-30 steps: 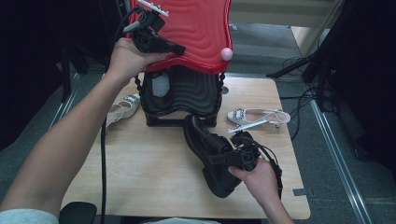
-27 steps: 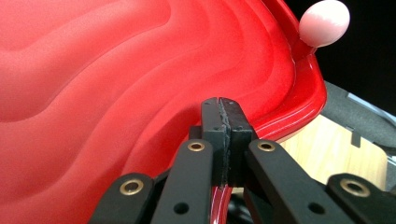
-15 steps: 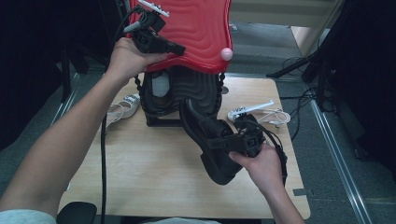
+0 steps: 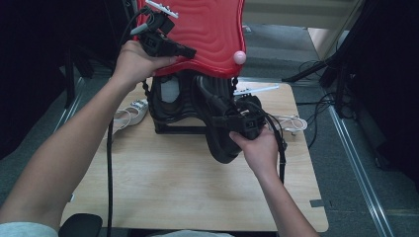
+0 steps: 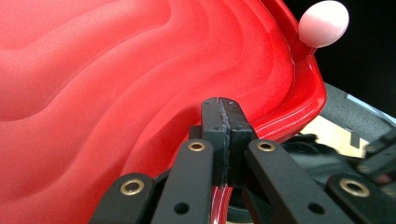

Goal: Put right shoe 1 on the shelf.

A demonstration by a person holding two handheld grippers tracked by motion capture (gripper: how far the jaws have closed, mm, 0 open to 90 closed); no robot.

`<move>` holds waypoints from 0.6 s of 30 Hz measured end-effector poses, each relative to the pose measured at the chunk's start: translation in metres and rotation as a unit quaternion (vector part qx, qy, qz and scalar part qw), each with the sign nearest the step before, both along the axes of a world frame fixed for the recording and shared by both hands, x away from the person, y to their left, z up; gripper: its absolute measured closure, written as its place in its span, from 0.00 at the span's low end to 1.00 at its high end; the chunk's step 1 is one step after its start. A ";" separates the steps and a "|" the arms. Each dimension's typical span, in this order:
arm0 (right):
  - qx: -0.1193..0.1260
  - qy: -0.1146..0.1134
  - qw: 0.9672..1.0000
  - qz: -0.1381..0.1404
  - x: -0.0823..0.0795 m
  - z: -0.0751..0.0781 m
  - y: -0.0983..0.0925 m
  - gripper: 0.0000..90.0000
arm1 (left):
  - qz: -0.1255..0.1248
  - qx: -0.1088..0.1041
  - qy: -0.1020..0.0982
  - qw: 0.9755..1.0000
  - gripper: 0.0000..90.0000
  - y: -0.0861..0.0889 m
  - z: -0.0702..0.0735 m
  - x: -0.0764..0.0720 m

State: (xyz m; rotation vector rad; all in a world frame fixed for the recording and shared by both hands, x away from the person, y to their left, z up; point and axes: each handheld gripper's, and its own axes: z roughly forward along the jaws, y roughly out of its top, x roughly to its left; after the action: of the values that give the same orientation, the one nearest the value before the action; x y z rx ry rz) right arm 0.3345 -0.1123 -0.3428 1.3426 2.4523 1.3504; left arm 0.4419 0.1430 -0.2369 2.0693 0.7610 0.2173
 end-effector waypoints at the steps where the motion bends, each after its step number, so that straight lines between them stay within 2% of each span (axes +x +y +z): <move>1: -0.004 -0.007 1.000 -0.006 0.002 -0.002 0.002 0.97 | -0.001 -0.001 0.000 1.000 1.00 0.000 0.000 0.000; 5: -0.017 -0.028 0.999 -0.031 0.008 -0.011 0.011 0.97 | -0.001 -0.003 0.002 1.000 1.00 0.000 0.000 0.000; 8: -0.021 -0.047 0.998 -0.036 0.010 -0.019 0.016 0.97 | -0.002 -0.005 0.005 1.000 1.00 0.001 0.000 0.001; 10: -0.027 -0.064 0.997 -0.045 0.010 -0.022 0.020 0.97 | -0.004 -0.006 0.006 1.000 1.00 0.001 -0.001 0.001; 13: -0.031 -0.076 0.995 -0.057 0.011 -0.028 0.025 0.97 | -0.004 -0.008 0.008 1.000 1.00 0.002 -0.001 0.001; 15: -0.037 -0.092 0.993 -0.067 0.011 -0.032 0.027 0.97 | -0.003 -0.008 0.009 1.000 1.00 0.002 -0.001 0.001; 18: -0.027 -0.097 0.992 -0.076 0.014 -0.037 0.032 0.97 | -0.002 -0.009 0.012 1.000 1.00 0.002 -0.001 0.001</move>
State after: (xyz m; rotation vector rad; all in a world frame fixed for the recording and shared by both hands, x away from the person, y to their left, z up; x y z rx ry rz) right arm 0.3484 -0.0799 -0.3801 1.2890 2.1976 1.3010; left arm 0.4432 0.1450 -0.2375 2.0601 0.7700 0.1820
